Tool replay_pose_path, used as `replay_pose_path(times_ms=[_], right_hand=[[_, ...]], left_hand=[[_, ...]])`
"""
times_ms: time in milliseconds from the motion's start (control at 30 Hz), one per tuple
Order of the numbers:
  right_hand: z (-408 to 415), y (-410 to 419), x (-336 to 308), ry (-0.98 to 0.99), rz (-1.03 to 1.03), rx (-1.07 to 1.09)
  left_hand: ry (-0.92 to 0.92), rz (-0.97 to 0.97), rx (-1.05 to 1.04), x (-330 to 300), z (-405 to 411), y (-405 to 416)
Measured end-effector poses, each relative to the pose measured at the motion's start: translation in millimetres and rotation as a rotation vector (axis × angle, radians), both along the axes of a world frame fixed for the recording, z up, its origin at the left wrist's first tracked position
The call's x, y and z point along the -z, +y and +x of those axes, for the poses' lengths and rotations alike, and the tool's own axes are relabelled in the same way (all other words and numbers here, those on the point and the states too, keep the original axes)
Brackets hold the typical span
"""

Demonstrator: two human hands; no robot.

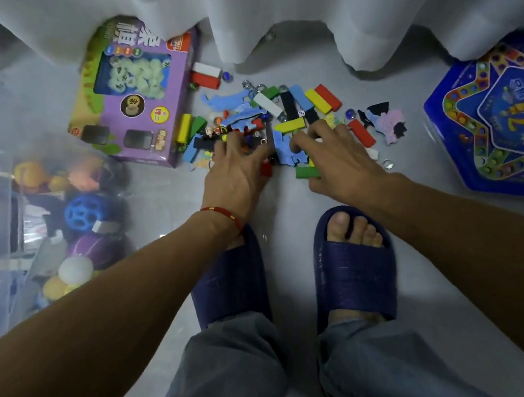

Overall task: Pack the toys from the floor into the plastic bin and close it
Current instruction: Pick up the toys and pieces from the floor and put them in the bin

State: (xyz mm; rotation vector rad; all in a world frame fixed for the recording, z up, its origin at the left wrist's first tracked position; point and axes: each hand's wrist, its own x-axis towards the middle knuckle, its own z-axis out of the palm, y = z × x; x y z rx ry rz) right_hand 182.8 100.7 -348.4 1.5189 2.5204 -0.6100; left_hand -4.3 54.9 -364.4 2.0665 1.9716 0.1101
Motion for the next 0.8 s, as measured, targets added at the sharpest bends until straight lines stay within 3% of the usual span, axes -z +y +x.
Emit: replay_pose_path(times_ms=[400, 800], right_hand=[[7, 10, 5, 0.163, -0.109, 0.131], [9, -10, 14, 0.244, -0.044, 0.184]], left_hand=[[0.113, 0.095, 0.285, 9, -12, 15], [0.101, 0.146, 0.292, 15, -16, 12]])
